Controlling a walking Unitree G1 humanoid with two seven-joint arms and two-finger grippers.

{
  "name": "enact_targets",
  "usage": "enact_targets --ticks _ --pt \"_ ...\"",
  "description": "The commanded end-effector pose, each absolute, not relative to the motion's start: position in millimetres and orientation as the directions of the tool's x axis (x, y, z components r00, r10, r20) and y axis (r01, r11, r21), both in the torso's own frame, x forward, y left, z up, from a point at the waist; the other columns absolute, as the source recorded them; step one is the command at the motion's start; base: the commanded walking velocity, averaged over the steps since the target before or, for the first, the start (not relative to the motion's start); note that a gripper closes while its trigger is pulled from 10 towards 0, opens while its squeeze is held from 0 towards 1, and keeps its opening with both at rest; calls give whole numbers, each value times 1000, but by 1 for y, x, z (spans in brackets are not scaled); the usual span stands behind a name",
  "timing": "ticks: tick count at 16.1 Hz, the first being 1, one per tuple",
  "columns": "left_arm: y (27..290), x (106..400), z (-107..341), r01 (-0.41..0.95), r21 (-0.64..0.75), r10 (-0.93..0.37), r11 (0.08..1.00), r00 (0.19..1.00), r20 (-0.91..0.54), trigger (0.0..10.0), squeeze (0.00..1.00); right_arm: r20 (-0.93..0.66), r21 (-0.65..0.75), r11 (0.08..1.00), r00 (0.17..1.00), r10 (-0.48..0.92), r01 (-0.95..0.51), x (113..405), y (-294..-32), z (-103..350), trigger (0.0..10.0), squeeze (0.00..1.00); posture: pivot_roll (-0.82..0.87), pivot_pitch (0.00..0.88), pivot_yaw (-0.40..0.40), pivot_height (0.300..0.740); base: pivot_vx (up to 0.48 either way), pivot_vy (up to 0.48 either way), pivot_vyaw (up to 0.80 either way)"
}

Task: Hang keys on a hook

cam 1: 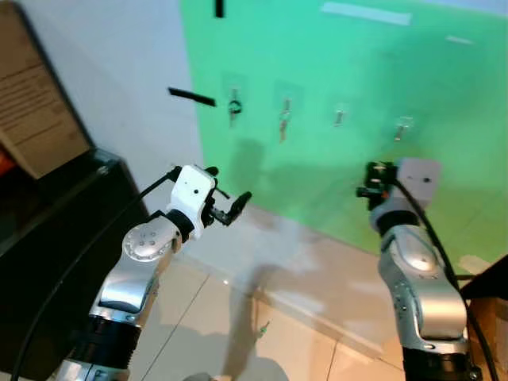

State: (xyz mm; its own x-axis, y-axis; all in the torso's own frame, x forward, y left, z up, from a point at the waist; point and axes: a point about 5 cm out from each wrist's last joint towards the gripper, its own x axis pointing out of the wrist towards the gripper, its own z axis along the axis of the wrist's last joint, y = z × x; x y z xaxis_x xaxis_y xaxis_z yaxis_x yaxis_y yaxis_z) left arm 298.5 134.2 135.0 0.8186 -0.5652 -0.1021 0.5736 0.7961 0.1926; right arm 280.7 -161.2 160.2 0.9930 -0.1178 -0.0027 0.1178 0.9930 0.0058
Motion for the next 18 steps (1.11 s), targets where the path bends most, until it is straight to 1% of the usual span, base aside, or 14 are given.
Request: enact_targets --ticks 1,2,4,6,9,12,15,18 --pt "132 299 136 600 187 -590 778 800 -111 10000 0 26 -1 992 992 -123 123 282 -164 167 10000 0 -60 0 9 740 0 0 0" --pt "130 298 137 622 178 -612 762 782 -115 10000 0 31 -7 992 992 -123 123 283 -163 169 10000 0 -59 0 9 740 0 0 0" --pt "123 290 143 716 116 -708 688 698 -107 10000 0 65 -21 990 988 -139 140 287 -164 178 10000 0 -57 0 8 740 0 0 0" --pt "122 288 145 739 108 -731 665 674 -106 10000 0 84 -84 987 988 -132 139 290 -163 183 10000 0 -58 0 10 740 0 0 0" --pt "123 286 145 752 105 -744 650 659 -112 10000 0 122 -126 979 982 -145 160 296 -164 196 10000 0 -54 0 6 740 0 0 0" --pt "123 285 147 763 103 -753 639 647 -120 10000 0 122 -149 971 977 -172 189 302 -167 202 10000 0 -54 0 6 740 0 0 0" --pt "123 285 147 769 107 -759 631 640 -121 10000 0 114 -152 967 976 -187 204 307 -168 203 10000 0 -49 0 5 740 0 0 0" --pt "122 284 147 777 109 -767 620 629 -123 10000 0 82 -157 957 969 -233 243 310 -173 200 10000 0 -47 0 3 740 0 0 0"
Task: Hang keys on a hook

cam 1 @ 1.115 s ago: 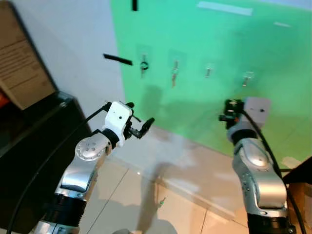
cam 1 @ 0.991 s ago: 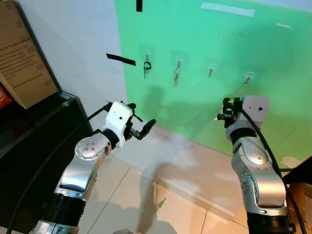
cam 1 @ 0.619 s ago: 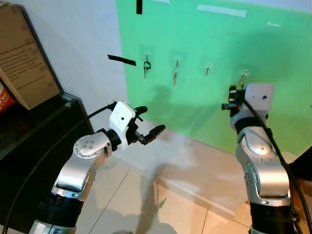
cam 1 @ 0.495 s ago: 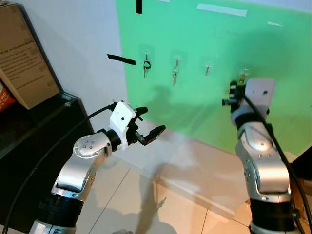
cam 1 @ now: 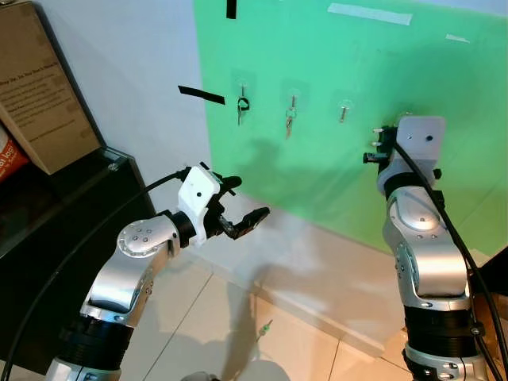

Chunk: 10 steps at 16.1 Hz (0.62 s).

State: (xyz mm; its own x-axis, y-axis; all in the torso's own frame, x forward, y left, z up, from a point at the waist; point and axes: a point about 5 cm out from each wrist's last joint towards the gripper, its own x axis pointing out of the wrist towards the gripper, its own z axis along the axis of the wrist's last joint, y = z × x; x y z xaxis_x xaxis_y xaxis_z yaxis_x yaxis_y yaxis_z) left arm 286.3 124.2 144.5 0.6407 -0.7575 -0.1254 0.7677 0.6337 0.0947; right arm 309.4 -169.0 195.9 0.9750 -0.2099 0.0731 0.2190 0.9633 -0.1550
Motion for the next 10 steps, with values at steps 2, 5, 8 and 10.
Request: enact_targets --ticks 2,5,8,10 --pt "121 283 147 782 105 -772 615 624 -125 10000 0 78 -156 949 962 -264 273 312 -178 201 10000 0 -46 0 0 740 0 0 0" --pt "121 282 146 786 104 -775 610 619 -130 10000 0 69 -157 946 959 -276 283 314 -180 202 10000 0 -43 0 -7 740 0 0 0" --pt "122 281 146 790 103 -778 605 613 -135 10000 0 51 -157 948 961 -272 277 316 -180 200 10000 0 -39 0 -9 740 0 0 0" --pt "122 281 146 796 101 -784 597 605 -140 10000 0 32 -155 953 965 -260 262 321 -177 198 10000 0 -38 0 -7 740 0 0 0"
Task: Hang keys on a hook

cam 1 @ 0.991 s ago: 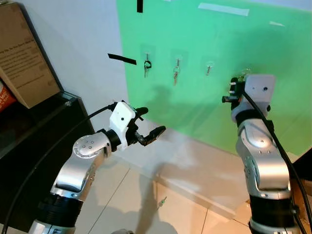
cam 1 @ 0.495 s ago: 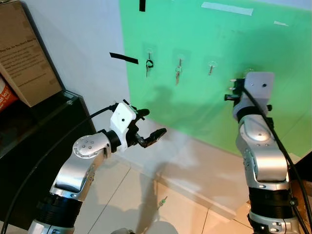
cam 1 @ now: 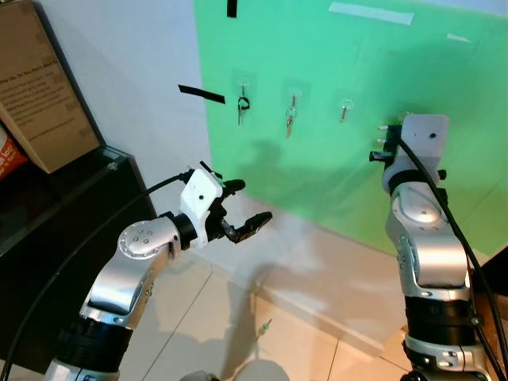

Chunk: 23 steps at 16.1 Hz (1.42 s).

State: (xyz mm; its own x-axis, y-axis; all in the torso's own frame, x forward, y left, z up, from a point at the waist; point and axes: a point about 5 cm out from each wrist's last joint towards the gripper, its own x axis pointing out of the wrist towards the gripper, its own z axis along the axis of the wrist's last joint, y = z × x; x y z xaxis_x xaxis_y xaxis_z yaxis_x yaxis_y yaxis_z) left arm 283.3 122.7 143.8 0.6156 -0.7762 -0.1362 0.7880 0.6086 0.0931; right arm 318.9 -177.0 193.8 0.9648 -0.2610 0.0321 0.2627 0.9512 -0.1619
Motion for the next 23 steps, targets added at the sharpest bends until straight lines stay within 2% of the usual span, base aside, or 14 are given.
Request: enact_targets --ticks 1,9,20,21,22,23 --pt "122 281 146 798 101 -785 595 603 -141 10000 0 30 -154 953 966 -259 260 322 -177 198 10000 0 -38 0 -7 740 0 0 0" --pt "122 280 146 815 101 -800 571 580 -152 10000 0 -84 -157 947 952 -295 280 326 -183 179 10000 0 -33 0 -1 740 0 0 0" --pt "122 280 148 821 103 -806 562 571 -158 10000 0 -109 -129 958 956 -271 256 327 -178 175 10000 0 -28 0 1 740 0 0 0" --pt "122 280 147 821 102 -806 561 570 -158 10000 0 -111 -117 961 958 -263 250 327 -177 175 10000 63 -27 0 1 740 0 0 0" --pt "122 280 147 822 102 -806 561 570 -159 10000 0 -113 -113 962 959 -262 249 326 -177 174 10000 286 -26 0 1 740 0 0 0" --pt "123 280 148 822 103 -806 560 569 -160 10000 0 -115 -99 963 958 -263 252 326 -177 174 10000 1000 -26 0 3 740 0 0 0"
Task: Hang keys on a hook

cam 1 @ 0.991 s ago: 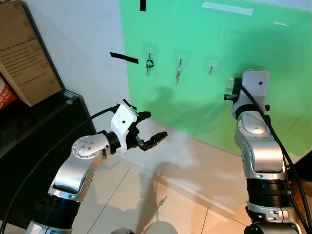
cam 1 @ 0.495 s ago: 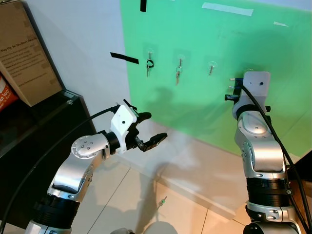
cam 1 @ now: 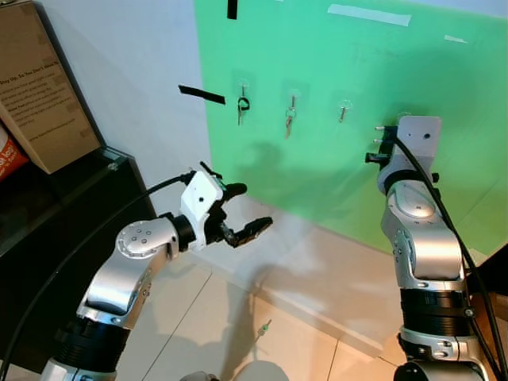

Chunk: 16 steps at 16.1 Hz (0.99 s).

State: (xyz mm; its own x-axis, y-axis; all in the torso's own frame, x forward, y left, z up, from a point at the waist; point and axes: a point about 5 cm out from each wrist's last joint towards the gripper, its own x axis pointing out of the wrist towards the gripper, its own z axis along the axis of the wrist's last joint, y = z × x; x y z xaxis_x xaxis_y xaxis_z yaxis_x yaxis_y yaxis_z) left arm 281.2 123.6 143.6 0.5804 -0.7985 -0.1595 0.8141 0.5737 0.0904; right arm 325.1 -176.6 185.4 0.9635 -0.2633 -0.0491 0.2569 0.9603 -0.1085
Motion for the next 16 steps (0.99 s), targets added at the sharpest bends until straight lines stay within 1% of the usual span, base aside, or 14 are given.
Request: enact_targets --ticks 1,7,9,11,12,13,14,15,16 --pt "123 280 148 822 103 -806 560 569 -161 10000 0 -115 -92 963 958 -262 252 326 -177 175 10000 1000 -26 0 3 740 0 0 0" --pt "123 280 148 827 102 -810 553 562 -166 10000 0 -121 -69 966 959 -255 249 321 -174 172 10000 1000 -34 0 17 740 0 0 0" --pt "122 279 148 830 98 -813 548 557 -168 10000 0 -125 -72 963 956 -265 258 313 -175 168 10000 1000 -35 0 16 740 0 0 0" --pt "122 278 147 827 92 -810 554 561 -168 10000 0 -80 -118 952 953 -293 282 303 -183 167 10000 1000 -33 0 10 740 0 0 0" --pt "123 277 145 816 79 -801 573 578 -159 10000 0 -67 -84 959 959 -277 271 293 -184 165 10000 1000 -34 0 8 740 0 0 0" --pt "124 276 144 805 63 -792 591 593 -148 10000 0 -59 -122 959 962 -266 257 285 -185 160 10000 1000 -37 0 5 740 0 0 0" --pt "125 276 144 798 56 -786 600 601 -143 10000 0 -72 -119 963 966 -250 241 281 -185 157 10000 1000 -37 0 5 740 0 0 0" --pt "126 276 143 776 43 -767 630 630 -124 10000 0 -101 -114 970 968 -228 217 270 -182 148 10000 1000 -37 0 5 740 0 0 -419" --pt "125 276 142 771 39 -763 636 636 -119 10000 0 -99 -120 970 970 -223 210 268 -181 146 10000 1000 -53 0 3 740 0 0 -800"
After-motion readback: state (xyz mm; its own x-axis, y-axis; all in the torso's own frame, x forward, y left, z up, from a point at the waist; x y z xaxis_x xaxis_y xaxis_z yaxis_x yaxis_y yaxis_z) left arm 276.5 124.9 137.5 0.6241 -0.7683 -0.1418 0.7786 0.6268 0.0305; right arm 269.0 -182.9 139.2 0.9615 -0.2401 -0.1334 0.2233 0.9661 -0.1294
